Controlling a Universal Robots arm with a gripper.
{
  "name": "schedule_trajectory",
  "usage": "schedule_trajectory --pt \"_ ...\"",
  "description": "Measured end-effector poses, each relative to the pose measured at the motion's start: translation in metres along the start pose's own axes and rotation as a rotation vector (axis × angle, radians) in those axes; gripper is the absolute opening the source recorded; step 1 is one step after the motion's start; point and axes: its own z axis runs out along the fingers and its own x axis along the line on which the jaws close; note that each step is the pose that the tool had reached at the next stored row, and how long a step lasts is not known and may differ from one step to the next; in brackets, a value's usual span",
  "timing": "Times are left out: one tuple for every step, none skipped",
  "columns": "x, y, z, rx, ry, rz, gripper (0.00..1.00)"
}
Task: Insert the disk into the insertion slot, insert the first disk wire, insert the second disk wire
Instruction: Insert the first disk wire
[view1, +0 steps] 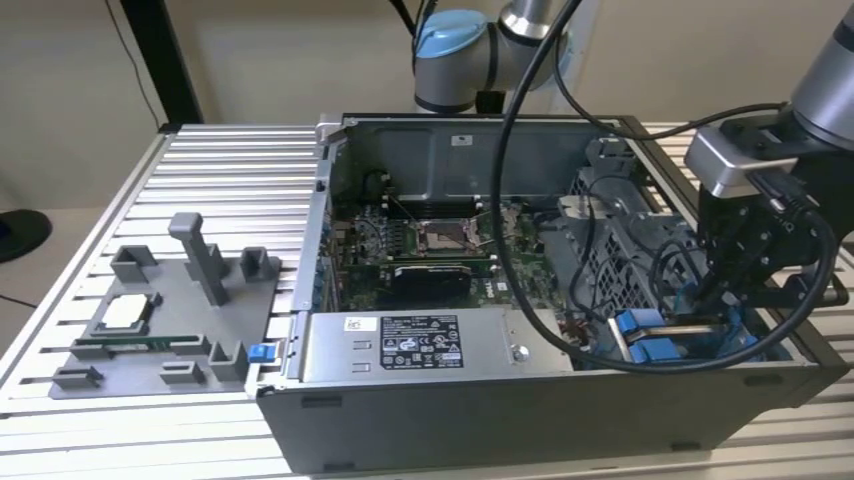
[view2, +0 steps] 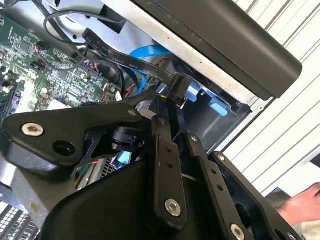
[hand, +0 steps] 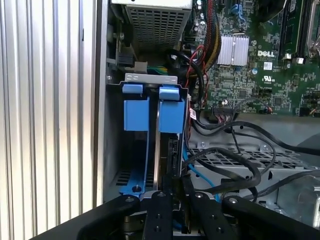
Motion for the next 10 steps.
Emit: schedule_trajectory --pt "0.0000 0.0003 0.0002 0.0000 0.0000 0.000 0.00" --pt "0.0000 0.0006 0.0003 0.0001 0.0000 0.000 0.00" --pt "-0.0001 0.0010 0.0005 0.0000 0.0000 0.000 0.00" --pt "-0.0001 0.0012 0.0007 0.0000 0.0001 0.000 0.00" --pt "-0.0001 0.0014 0.0009 0.0000 0.0001 0.000 0.00" --pt "-0.0001 0.0014 0.0012 0.0000 0.0002 0.000 0.00" --pt "-0.0001 0.0015 0.0018 0.0000 0.0001 0.000 0.00" --pt "0.0000 0.0016 0.0025 0.0000 0.0001 0.000 0.00" --pt "0.0000 0.0016 0.0030 0.0000 0.0001 0.000 0.00" --pt "0.0000 0.0016 0.0035 0.0000 0.0002 0.000 0.00"
